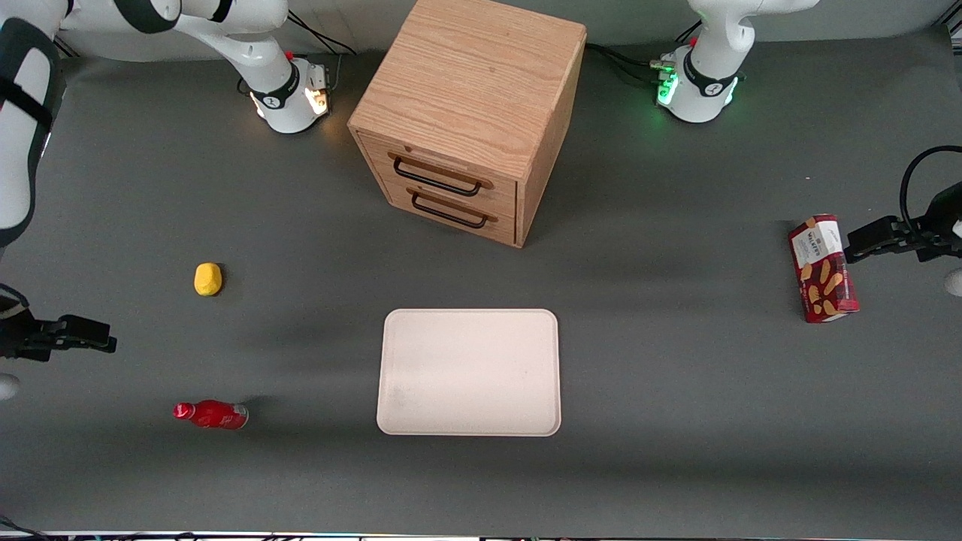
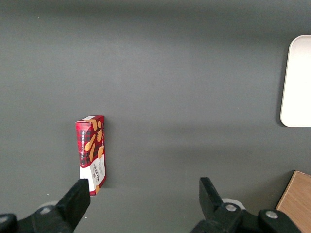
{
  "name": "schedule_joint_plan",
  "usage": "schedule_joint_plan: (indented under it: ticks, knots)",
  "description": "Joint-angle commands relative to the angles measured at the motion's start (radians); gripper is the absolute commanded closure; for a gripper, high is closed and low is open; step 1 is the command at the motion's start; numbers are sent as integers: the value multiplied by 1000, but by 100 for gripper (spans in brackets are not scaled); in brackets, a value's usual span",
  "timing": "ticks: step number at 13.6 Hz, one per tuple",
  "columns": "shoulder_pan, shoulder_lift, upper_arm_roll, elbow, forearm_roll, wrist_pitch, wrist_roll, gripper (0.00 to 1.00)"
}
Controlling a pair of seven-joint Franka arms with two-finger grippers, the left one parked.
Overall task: Place coke bottle on tray
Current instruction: 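Move the open right gripper down toward the red Coca-Cola bottle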
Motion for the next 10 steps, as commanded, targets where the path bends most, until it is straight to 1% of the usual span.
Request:
schedule_joint_plan:
  ticks: [1, 5, 10]
  knots:
    - [-29, 61, 5, 73, 47, 7, -54, 0]
    - [-20, 82, 22, 72, 47, 71, -45, 0]
    - [3, 150, 22, 62, 46, 155, -39, 0]
